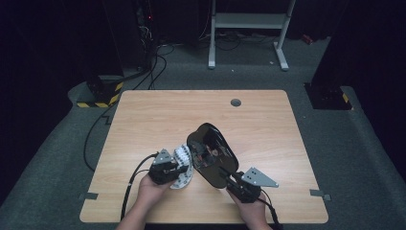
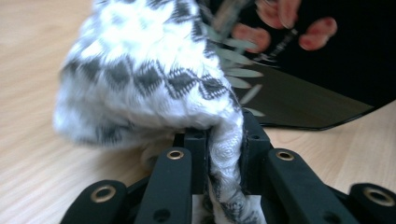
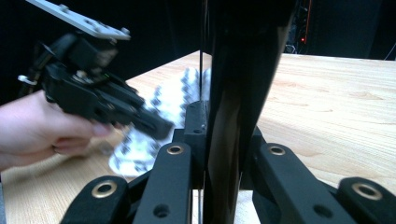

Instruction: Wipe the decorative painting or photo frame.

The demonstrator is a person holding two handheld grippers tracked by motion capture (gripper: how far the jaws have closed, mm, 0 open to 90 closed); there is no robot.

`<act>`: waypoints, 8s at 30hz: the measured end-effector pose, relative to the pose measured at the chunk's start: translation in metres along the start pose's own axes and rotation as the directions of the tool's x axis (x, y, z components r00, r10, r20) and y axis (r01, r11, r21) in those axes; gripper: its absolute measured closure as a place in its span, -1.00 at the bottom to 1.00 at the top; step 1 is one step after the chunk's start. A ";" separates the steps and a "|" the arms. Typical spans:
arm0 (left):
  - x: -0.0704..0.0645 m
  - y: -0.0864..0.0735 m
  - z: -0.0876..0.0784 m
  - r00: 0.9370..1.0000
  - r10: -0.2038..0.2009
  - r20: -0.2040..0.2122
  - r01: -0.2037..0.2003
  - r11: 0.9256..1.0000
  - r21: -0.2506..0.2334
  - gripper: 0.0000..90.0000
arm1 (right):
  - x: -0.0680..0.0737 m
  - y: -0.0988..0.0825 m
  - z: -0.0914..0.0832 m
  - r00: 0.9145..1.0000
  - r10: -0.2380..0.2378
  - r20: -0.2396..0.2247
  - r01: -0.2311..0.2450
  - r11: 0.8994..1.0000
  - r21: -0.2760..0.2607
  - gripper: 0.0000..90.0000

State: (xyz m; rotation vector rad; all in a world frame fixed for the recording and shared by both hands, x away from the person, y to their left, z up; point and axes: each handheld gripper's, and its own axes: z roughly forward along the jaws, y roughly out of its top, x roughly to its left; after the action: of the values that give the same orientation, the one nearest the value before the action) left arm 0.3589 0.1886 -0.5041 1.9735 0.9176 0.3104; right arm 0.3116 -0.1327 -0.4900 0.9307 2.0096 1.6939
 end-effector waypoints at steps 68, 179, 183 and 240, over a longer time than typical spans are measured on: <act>0.029 -0.025 -0.039 0.990 -0.085 -0.112 0.078 0.995 -0.064 0.57 | -0.011 -0.011 0.010 0.999 -0.033 -0.007 0.033 0.994 0.104 0.22; -0.031 -0.003 -0.021 0.991 0.034 -0.131 -0.037 0.999 -0.025 0.72 | -0.030 -0.020 0.055 0.991 -0.100 0.083 0.050 0.883 0.466 0.77; -0.035 0.005 -0.047 0.991 0.044 -0.129 -0.064 0.986 -0.155 0.73 | -0.030 -0.020 0.057 0.991 -0.103 0.091 0.048 0.882 0.469 0.94; -0.101 0.115 -0.059 0.960 0.236 -0.152 -0.277 0.885 -0.374 0.72 | -0.033 -0.020 0.057 0.984 -0.165 0.067 0.112 0.869 0.482 0.99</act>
State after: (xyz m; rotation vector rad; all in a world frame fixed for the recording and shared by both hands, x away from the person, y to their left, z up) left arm 0.3131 0.1184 -0.3630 1.7109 0.5946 0.6996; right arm 0.3668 -0.1143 -0.5268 0.9697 2.4048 1.0597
